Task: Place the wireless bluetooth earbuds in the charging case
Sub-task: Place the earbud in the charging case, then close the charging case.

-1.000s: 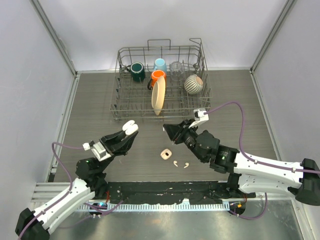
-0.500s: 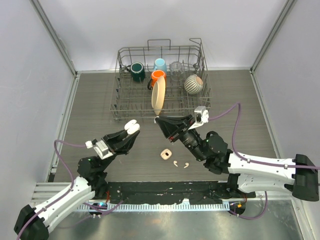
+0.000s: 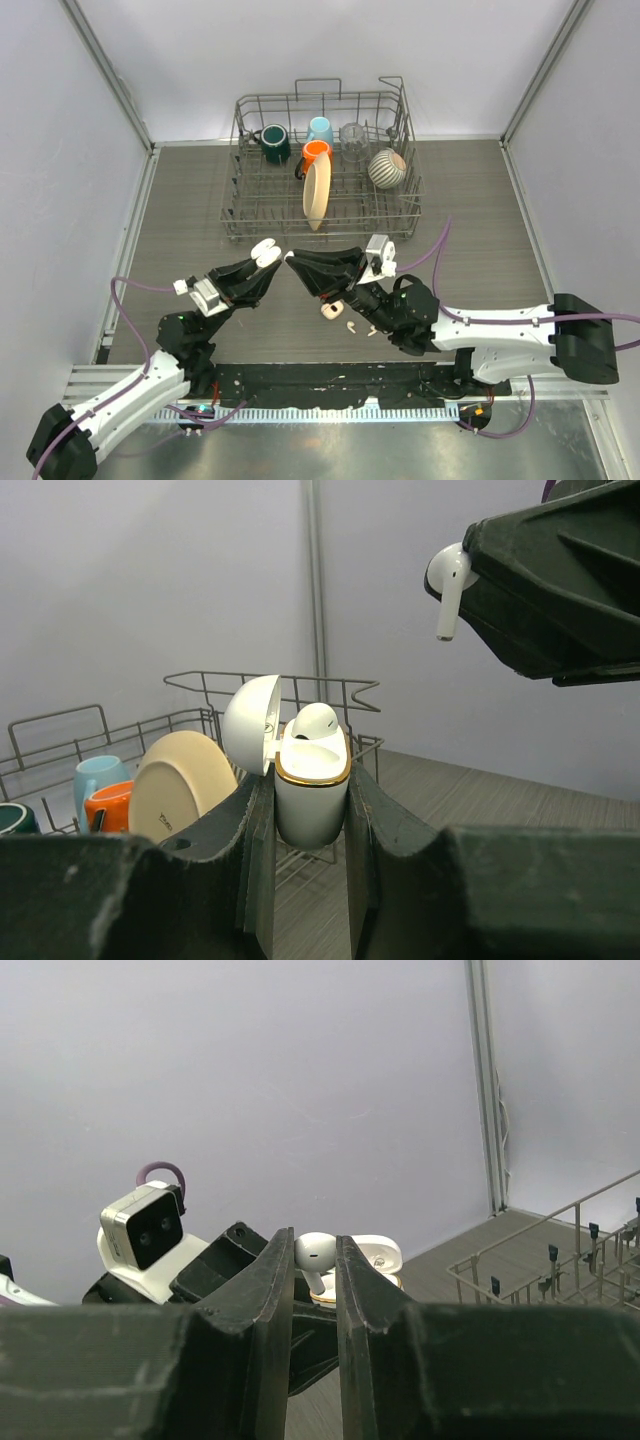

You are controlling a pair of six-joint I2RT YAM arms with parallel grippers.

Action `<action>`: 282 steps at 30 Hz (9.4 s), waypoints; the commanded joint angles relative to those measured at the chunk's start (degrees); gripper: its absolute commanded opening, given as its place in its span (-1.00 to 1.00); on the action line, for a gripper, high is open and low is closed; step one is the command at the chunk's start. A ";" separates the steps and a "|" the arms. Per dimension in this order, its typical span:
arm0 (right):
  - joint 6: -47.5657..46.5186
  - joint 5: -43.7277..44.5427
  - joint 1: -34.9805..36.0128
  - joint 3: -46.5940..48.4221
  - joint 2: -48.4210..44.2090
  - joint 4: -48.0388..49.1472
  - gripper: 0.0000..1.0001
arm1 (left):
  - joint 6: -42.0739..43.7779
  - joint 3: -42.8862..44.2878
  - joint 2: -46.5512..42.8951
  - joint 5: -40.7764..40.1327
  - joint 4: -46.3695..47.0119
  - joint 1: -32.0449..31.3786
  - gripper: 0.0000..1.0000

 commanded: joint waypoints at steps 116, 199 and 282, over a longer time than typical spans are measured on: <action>5.18 2.05 1.51 7.45 10.34 -1.39 -0.98 | -0.76 -1.49 -1.46 4.30 5.03 0.15 -0.99; -0.80 10.75 3.18 4.55 9.29 -7.10 -0.98 | -1.47 -1.49 -1.29 3.95 7.14 0.15 -0.99; 25.31 -14.89 -17.22 39.18 10.69 -73.54 0.64 | -2.70 1.06 -0.41 13.88 -1.65 0.15 -0.99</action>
